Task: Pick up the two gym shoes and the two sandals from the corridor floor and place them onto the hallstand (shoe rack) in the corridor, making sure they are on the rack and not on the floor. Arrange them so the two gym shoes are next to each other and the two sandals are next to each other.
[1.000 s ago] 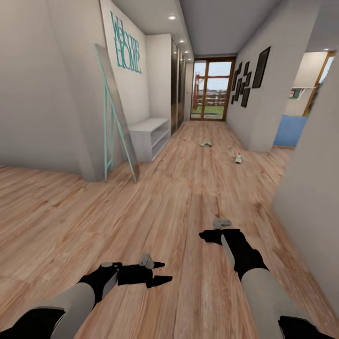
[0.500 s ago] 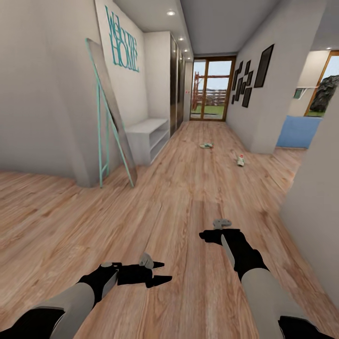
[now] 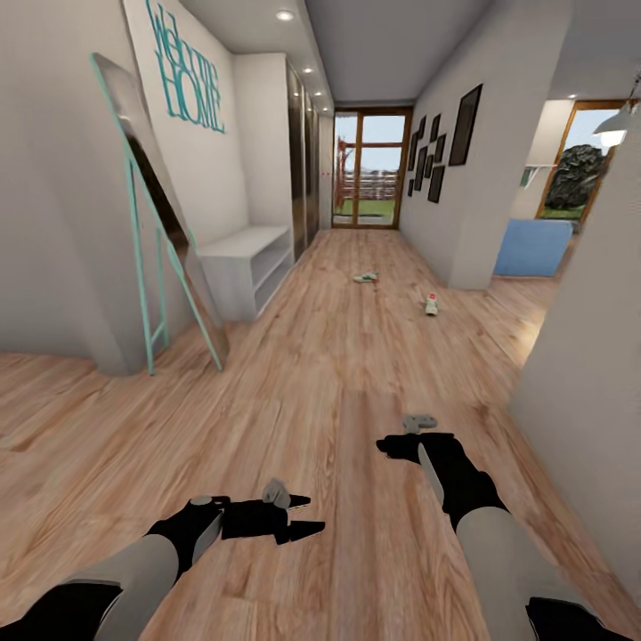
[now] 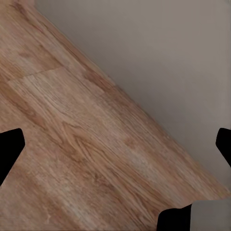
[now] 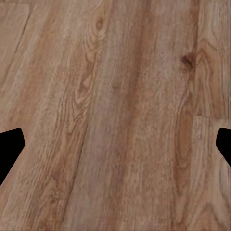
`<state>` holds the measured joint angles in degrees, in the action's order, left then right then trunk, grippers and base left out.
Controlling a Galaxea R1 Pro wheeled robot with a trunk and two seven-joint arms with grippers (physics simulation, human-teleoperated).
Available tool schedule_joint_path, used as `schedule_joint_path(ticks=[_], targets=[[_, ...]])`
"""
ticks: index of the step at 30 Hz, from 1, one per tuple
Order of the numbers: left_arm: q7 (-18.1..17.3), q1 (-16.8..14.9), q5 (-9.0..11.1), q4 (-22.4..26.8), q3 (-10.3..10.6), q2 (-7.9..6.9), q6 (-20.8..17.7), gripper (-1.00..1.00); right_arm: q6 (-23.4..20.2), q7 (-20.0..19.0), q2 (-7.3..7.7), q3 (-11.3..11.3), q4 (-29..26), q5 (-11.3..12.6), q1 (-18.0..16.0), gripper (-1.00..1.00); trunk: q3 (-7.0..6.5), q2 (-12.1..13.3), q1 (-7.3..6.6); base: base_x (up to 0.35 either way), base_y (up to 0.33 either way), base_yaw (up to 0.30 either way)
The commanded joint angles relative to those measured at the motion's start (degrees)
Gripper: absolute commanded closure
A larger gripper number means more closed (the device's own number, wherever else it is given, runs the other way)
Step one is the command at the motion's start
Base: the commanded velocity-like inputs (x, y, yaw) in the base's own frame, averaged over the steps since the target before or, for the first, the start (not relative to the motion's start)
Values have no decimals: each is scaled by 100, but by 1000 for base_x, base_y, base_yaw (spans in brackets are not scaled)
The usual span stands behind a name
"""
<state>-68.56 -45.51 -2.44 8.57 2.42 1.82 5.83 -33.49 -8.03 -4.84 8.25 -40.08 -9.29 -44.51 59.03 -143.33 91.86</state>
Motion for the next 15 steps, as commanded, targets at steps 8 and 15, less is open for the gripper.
schedule_joint_path(ticks=[8,15], targets=[[0,-2,-20,4,13,-31,59,-100,-23,-49,-9,36,-8,-64,-2,-100,6,-2,2,348,0,-82],[233,-2,-9,4,-2,-102,59,-100,-23,-49,-9,36,-8,-64,-3,-100,6,-2,2,348,0,-6]])
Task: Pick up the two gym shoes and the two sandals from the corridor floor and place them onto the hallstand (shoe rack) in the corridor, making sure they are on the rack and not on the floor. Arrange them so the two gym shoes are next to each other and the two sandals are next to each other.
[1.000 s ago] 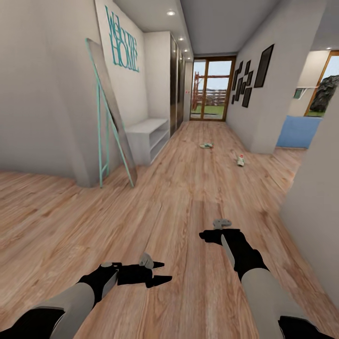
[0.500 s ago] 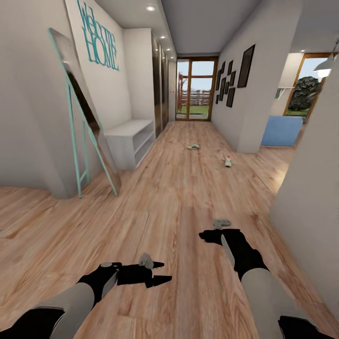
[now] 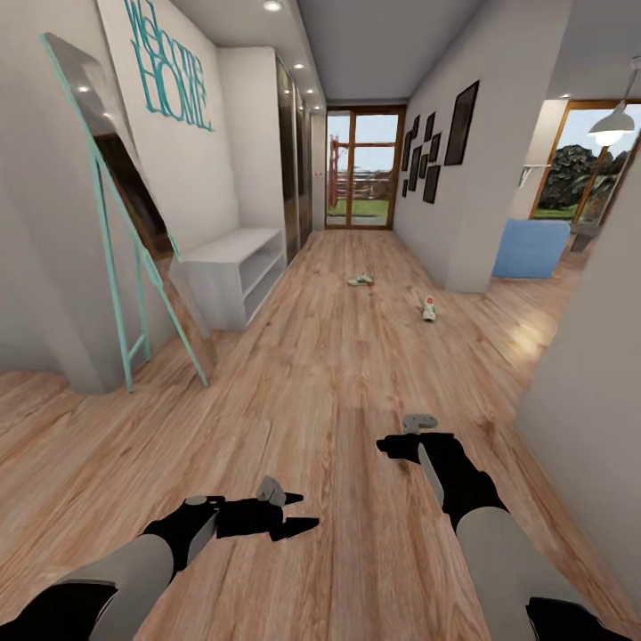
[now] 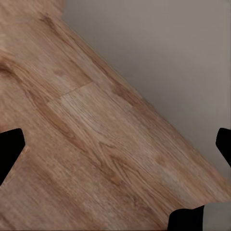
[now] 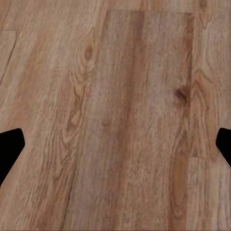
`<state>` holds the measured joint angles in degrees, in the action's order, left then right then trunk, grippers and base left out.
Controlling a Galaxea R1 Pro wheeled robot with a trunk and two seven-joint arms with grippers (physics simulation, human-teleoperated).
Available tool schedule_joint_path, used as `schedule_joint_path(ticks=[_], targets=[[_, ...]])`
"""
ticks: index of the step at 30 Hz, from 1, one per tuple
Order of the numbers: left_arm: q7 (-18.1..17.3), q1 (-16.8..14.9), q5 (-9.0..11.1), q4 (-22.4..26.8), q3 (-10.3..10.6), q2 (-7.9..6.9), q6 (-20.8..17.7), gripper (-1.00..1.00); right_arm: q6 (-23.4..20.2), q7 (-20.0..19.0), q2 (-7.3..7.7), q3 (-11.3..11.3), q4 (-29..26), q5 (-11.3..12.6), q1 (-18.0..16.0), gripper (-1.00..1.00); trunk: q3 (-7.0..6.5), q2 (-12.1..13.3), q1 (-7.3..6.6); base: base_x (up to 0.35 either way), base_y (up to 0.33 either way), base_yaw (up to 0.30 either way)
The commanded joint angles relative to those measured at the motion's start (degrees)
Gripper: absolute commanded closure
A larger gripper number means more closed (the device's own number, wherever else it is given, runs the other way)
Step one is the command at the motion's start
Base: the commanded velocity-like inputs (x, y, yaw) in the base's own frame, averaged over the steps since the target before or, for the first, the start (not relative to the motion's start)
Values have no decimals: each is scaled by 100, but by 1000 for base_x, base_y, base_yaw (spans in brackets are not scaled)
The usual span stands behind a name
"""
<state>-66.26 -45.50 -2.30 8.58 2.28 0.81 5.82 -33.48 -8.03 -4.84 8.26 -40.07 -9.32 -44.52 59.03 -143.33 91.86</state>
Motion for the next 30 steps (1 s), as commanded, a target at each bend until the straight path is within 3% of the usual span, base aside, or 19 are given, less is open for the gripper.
schedule_joint_path(ticks=[1,7,14,19,24,30], targets=[[141,-2,-19,3,13,-41,59,-100,-22,-50,-8,36,-9,-61,-2,-100,6,-2,2,348,0,-1],[757,-2,-10,3,10,-122,59,-100,-24,-50,-8,36,-9,-61,-1,-100,6,-2,2,348,0,-1],[1129,-2,90,3,6,-219,59,-100,-24,-50,-8,36,-8,-58,-2,-100,6,-2,2,348,0,0],[1173,-2,408,3,8,-327,59,-100,-22,-44,-8,36,-8,-55,-3,-100,6,-2,2,349,0,0],[1193,-2,906,3,9,-423,59,-100,-22,-42,-8,36,-5,-57,-2,-100,6,-2,2,348,0,0],[1275,-2,1170,3,9,-500,59,-100,-20,-46,-8,36,-2,-65,-2,-100,6,-2,2,348,0,0]])
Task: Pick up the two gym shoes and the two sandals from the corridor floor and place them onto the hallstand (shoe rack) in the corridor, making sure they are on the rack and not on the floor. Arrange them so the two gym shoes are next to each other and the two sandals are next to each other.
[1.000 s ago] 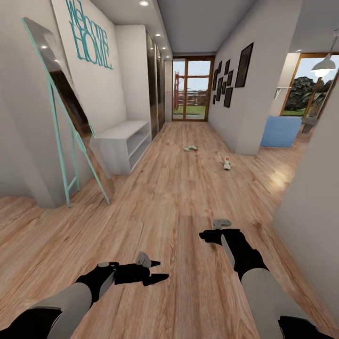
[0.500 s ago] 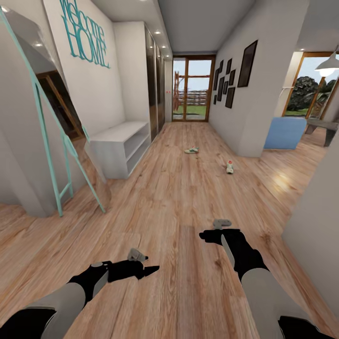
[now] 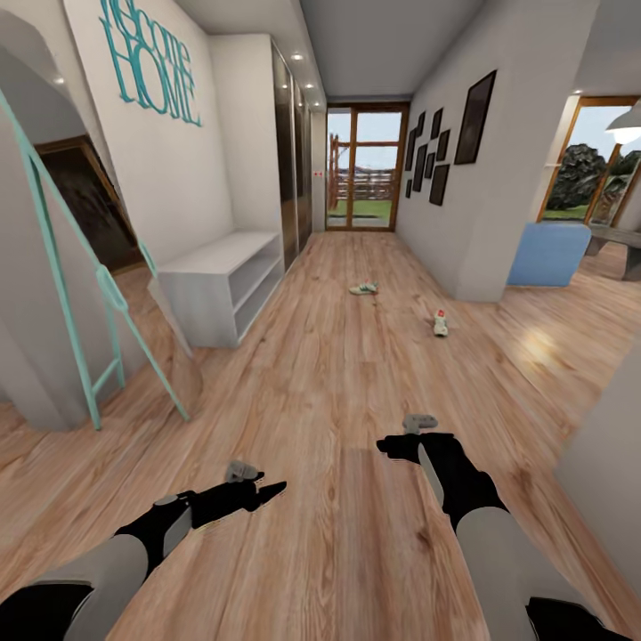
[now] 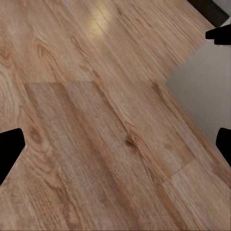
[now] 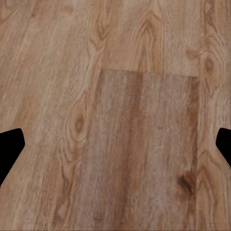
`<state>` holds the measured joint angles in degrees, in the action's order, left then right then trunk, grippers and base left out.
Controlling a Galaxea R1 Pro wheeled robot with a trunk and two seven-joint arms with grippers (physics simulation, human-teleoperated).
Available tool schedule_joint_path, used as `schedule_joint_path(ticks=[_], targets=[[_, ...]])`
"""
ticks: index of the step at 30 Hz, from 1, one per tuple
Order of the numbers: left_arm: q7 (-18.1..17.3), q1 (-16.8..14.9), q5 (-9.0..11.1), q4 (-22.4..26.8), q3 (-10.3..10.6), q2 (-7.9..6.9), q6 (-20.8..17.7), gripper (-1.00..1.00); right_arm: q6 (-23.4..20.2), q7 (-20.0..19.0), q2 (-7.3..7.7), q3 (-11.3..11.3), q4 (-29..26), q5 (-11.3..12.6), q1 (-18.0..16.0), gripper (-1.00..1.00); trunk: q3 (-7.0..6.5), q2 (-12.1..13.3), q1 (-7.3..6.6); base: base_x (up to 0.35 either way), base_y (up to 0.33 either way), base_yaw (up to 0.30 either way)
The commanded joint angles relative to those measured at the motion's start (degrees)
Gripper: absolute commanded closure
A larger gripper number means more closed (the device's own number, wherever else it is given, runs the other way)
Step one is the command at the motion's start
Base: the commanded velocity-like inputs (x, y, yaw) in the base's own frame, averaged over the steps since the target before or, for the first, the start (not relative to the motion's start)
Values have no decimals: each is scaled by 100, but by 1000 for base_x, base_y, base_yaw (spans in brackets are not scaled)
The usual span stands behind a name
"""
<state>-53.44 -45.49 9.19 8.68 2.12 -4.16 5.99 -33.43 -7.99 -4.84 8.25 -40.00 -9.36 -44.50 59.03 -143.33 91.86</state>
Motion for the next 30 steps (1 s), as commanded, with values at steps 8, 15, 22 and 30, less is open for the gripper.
schedule_joint_path(ticks=[8,15,22,30], targets=[[840,-4,97,-7,42,-5,43,-100,272,-58,-8,35,-6,-93,-4,-100,6,-2,2,348,0,0],[879,-4,100,-6,43,-2,43,-100,390,-44,-8,30,-8,-70,-4,-100,6,-2,2,348,0,0],[879,-4,101,-7,43,-3,43,-100,400,-37,-12,26,-16,-66,-4,-100,6,-2,2,348,0,0],[879,-4,105,-7,43,3,43,-100,404,-36,-17,20,-16,-66,-5,-100,6,-2,2,348,0,-40]])
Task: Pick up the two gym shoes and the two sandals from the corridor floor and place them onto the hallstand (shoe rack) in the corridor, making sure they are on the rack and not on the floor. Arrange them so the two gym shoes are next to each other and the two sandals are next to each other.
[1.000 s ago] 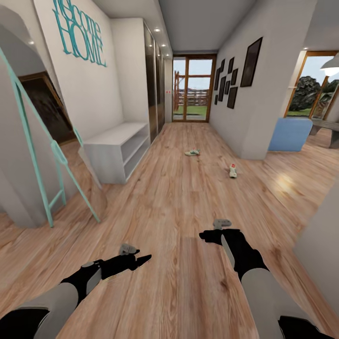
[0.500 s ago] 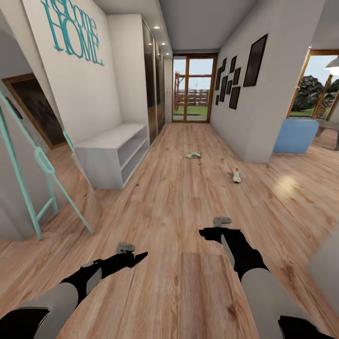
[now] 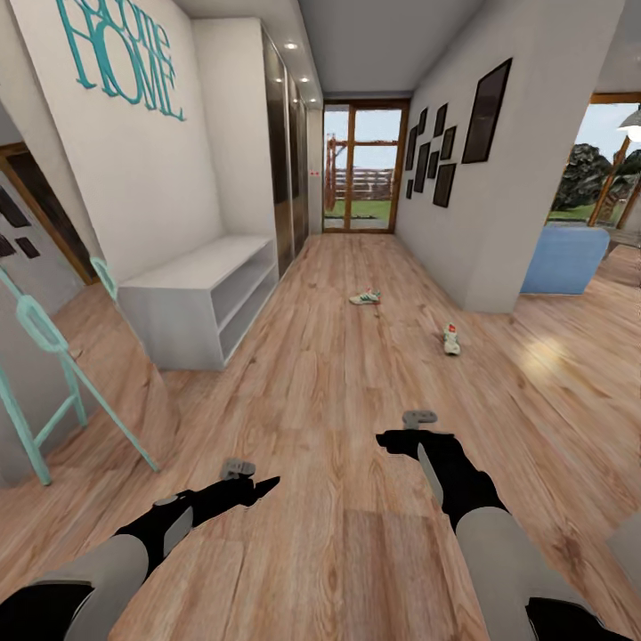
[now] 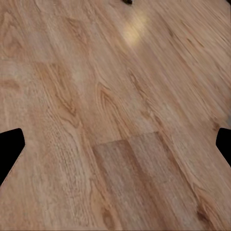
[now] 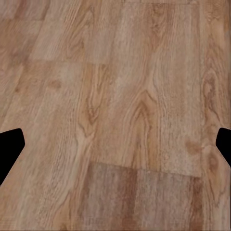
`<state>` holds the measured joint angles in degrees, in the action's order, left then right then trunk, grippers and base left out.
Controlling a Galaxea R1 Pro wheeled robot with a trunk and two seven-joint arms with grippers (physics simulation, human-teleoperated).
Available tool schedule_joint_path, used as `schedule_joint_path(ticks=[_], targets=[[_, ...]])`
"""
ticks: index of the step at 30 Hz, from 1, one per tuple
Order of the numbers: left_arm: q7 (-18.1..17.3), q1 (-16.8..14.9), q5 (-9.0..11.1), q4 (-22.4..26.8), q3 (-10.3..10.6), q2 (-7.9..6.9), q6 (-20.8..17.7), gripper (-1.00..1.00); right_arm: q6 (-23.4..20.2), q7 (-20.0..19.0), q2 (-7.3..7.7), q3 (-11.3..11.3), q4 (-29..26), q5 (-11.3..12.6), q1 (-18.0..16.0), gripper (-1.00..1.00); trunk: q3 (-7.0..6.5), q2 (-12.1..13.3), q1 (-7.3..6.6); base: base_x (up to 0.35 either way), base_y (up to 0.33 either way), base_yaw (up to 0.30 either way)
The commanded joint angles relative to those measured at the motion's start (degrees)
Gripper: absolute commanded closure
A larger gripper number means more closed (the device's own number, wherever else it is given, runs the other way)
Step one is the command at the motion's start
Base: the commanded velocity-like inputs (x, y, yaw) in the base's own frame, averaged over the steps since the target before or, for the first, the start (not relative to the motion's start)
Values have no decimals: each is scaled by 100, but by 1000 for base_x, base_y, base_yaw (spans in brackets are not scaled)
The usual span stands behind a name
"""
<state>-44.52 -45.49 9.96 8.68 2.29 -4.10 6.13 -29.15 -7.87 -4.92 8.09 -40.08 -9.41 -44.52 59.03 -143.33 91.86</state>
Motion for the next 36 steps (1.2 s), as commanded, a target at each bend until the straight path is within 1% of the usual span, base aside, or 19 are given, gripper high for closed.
schedule_joint_path(ticks=[1,7,11,36], targets=[[-13,-3,29,-6,26,-3,29,-100,-23,-49,-9,36,-8,-61,-4,-100,6,-2,2,348,0,-164],[-13,-3,31,-6,26,-3,29,-100,-25,-48,-9,35,-8,-61,-4,-100,6,-2,2,348,0,-199],[-13,-3,29,-6,26,-3,29,-100,-28,-48,-9,35,-8,-64,-3,-100,6,-2,2,349,0,-95],[-16,-3,31,-6,26,-3,29,-100,-29,-48,-9,35,-8,-70,-3,-100,6,-2,2,348,0,-9]])
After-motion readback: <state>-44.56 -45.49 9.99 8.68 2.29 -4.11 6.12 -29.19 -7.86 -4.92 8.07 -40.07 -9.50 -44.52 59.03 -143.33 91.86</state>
